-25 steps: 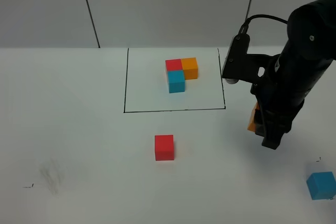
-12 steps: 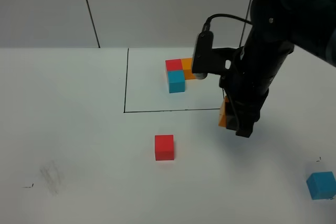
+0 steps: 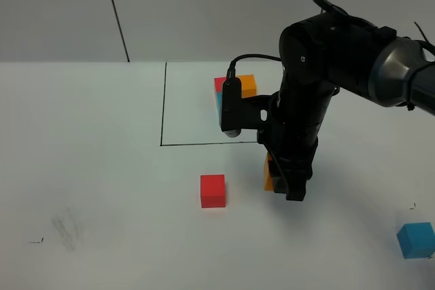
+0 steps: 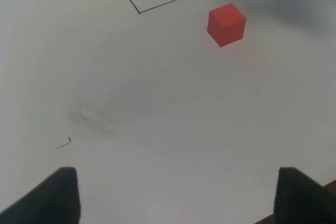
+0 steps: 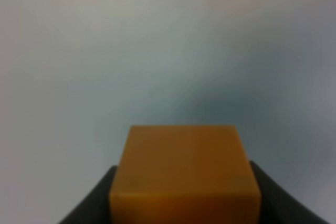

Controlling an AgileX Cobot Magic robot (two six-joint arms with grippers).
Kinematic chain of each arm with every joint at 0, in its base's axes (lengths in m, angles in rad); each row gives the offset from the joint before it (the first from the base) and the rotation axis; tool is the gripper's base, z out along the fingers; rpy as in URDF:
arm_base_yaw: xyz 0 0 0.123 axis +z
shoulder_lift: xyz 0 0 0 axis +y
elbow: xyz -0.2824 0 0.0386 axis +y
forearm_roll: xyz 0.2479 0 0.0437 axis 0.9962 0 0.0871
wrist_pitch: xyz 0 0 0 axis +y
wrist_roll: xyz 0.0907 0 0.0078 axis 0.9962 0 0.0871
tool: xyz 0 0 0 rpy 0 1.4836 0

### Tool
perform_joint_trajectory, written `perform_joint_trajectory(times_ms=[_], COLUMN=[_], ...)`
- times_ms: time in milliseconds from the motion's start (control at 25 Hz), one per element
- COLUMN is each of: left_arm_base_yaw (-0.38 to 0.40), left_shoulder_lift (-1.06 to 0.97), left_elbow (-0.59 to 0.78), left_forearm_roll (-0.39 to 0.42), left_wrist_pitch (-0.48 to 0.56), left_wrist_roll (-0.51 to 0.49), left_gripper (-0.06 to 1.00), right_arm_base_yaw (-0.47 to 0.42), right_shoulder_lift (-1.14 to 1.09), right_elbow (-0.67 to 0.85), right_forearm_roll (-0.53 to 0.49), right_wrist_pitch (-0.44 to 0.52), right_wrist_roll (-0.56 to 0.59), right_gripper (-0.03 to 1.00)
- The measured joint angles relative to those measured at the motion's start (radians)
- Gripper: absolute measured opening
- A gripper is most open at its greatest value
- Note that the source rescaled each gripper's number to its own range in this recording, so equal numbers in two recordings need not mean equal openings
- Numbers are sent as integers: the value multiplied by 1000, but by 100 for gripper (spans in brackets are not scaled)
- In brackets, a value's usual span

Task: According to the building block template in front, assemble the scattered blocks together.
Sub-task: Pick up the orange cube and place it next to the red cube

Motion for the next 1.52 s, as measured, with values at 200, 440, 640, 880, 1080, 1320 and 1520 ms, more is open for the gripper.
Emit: perform_joint_trajectory(times_ms=[200,440,640,880,1080,1320,1520], left_arm_base_yaw=[0,0,0,0,0,0,0], left_shoulder_lift=[0,0,0,0,0,0,0], left_elbow=[0,0,0,0,0,0,0], left_forearm_roll=[0,0,0,0,0,0,0], left_wrist_pitch=[0,0,0,0,0,0,0], left_wrist_roll=[0,0,0,0,0,0,0], left_gripper=[85,85,85,85,85,85,85], right_arm_base_yaw=[0,0,0,0,0,0,0], right_shoulder_lift=[43,83,116,122,144,200,208], right_elbow=[0,0,0,-2,-4,-69,-90], right_forearm_roll=[-1,0,0,0,1,9,51], right_wrist_pitch=[-50,-110,-158,-208,-207,-167,-163], right_wrist_roll=[-9,-32,-60,-70,-72,-78,-78], right_gripper=[18,18,18,18,18,18,18])
